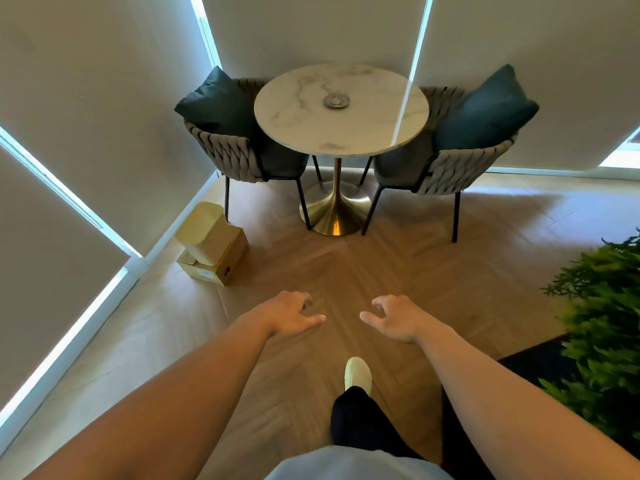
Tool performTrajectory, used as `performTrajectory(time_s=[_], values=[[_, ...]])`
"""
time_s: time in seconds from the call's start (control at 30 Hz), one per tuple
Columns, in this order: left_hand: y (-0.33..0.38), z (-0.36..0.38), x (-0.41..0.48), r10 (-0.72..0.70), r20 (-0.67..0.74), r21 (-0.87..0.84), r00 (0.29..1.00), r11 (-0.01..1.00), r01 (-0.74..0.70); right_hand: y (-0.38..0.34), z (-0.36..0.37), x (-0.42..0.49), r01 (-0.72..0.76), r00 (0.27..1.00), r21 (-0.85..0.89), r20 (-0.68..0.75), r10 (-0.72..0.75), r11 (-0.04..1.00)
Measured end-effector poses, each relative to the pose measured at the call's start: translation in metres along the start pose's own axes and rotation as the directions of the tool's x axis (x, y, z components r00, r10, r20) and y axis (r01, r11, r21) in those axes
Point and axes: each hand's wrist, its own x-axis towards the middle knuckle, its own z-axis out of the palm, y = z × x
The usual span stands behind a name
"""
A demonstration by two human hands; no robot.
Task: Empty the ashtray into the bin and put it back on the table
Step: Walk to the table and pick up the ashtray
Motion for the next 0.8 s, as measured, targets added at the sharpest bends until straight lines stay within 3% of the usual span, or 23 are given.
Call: performTrajectory(time_s=[0.37, 0.8], values=[[0.008, -0.032, 0.100, -0.082, 0.111, -0.058, 0.990, 0.994, 0.088, 0.024, -0.048, 0.095, -0.055, 0.986, 0.021, 0.156, 0.051, 0.998], [0.006, -0.096, 0.199, -0.089, 0.102, -0.115, 0.991, 0.988, 0.100, 0.028, -0.125, 0.180, -0.048, 0.985, 0.018, 0.166, 0.044, 0.999]])
